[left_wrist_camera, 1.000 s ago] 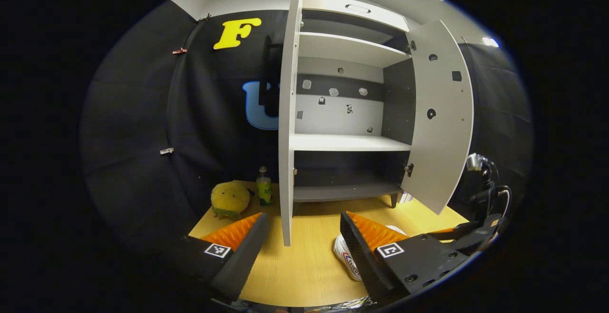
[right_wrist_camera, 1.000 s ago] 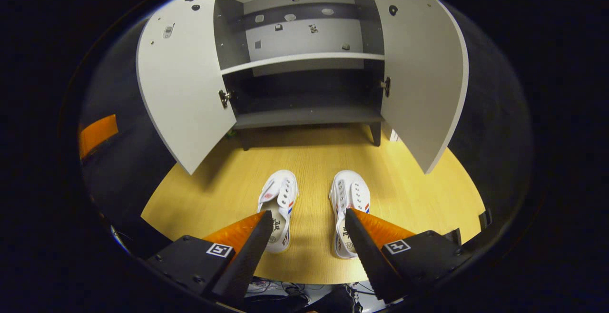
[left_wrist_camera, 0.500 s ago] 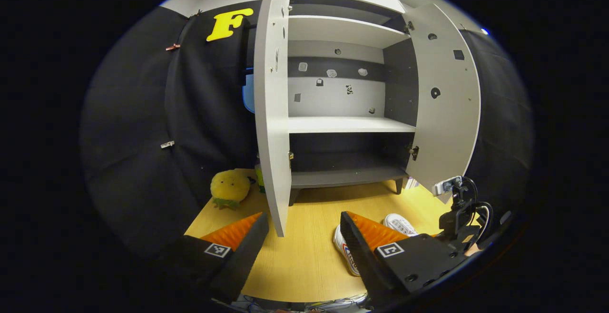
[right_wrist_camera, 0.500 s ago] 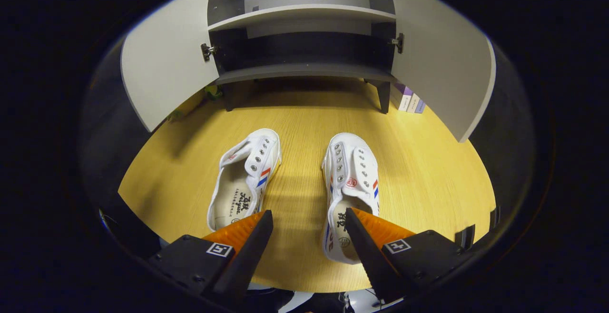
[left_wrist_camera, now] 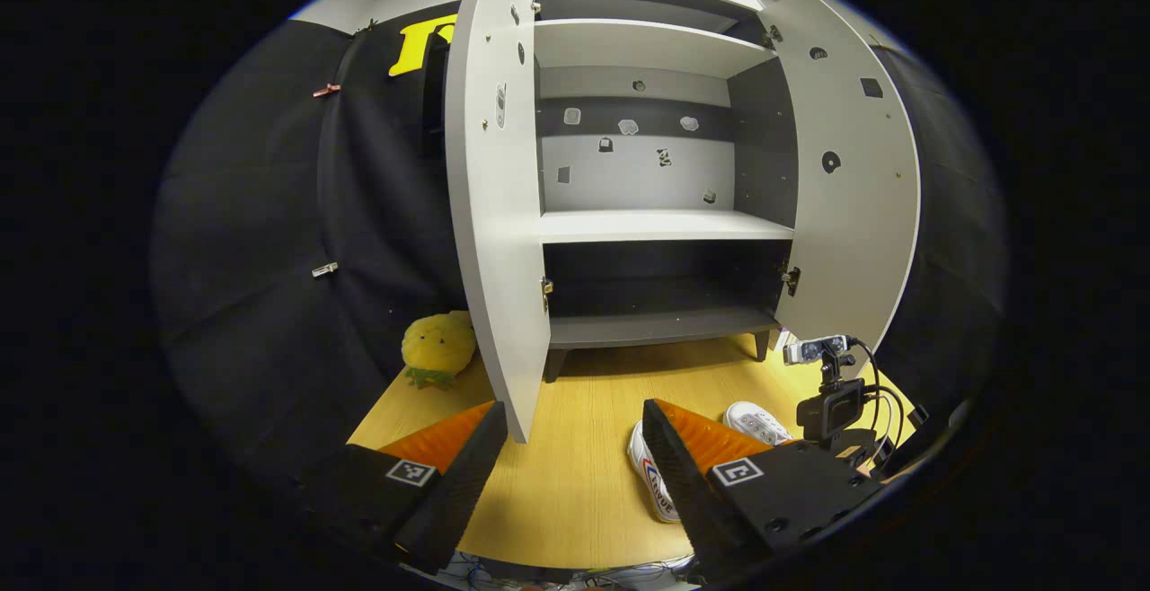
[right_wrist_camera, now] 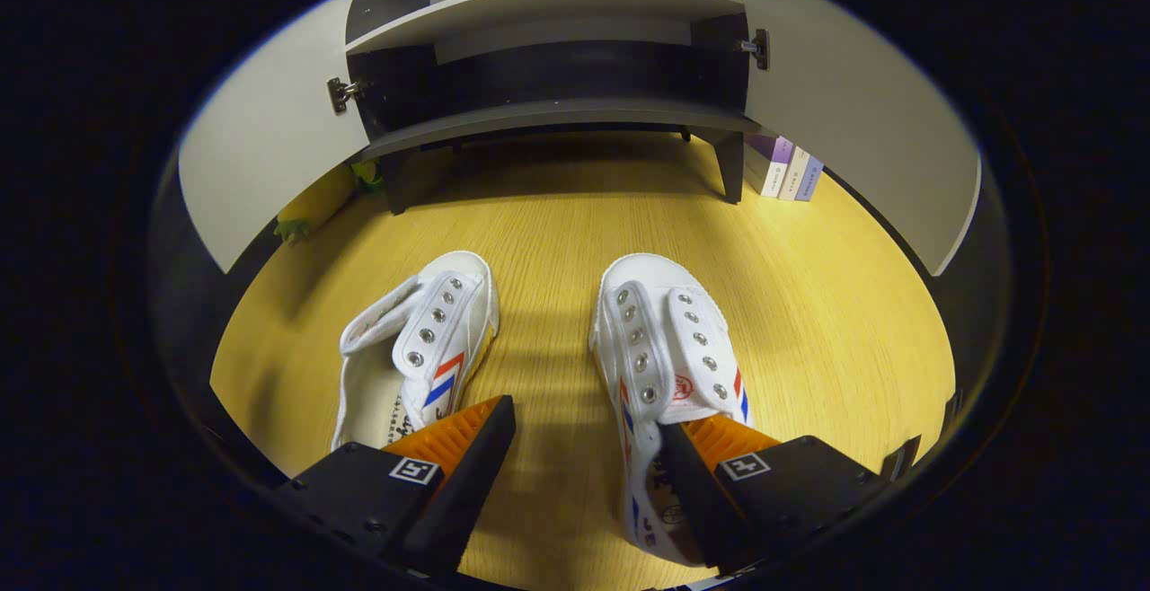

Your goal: Grab one shoe with the right hand and put it into the shoe cabinet, grab the other shoe with the left hand and put it into the shoe cabinet; then close the right door with the right hand and the left door with the left hand.

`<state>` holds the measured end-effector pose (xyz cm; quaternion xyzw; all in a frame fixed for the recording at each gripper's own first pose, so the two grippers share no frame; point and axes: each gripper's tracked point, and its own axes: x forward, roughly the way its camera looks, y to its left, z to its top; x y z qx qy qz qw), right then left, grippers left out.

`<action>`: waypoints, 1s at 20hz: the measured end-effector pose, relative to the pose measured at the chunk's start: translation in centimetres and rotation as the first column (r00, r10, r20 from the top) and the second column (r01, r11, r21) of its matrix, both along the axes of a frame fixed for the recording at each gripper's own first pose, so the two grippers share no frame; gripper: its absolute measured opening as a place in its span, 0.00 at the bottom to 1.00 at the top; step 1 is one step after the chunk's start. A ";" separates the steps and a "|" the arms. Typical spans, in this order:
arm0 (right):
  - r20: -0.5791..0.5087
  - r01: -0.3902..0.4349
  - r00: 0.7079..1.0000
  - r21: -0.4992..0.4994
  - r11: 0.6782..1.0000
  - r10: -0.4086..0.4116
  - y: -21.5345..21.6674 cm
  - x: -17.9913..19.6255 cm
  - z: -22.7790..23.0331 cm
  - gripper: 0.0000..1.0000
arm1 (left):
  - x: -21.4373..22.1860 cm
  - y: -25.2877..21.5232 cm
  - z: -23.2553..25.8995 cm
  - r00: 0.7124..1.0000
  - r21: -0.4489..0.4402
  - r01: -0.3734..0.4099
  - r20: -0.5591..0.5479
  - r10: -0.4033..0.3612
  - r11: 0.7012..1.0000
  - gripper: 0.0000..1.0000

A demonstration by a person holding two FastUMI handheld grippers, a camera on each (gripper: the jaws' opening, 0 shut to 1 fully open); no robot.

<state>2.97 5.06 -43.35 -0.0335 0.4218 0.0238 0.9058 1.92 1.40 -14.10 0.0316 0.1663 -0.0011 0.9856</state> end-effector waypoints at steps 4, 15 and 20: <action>-0.015 0.013 1.000 -0.007 1.000 -0.013 -1.1 1.3 0.0 0.66 | 0.5 -0.6 -0.2 0.999 -0.038 -0.036 -0.013 0.036 0.999 0.95; -0.058 -0.019 0.998 0.021 1.000 0.020 -1.5 1.8 -0.6 0.06 | -0.6 -0.5 -0.9 0.995 -0.044 -0.101 -0.023 0.101 0.994 0.95; -0.030 -0.051 0.998 0.019 0.999 0.052 -1.7 1.9 0.6 0.05 | -1.1 -0.5 -1.1 0.994 -0.053 -0.105 -0.027 0.104 0.993 0.96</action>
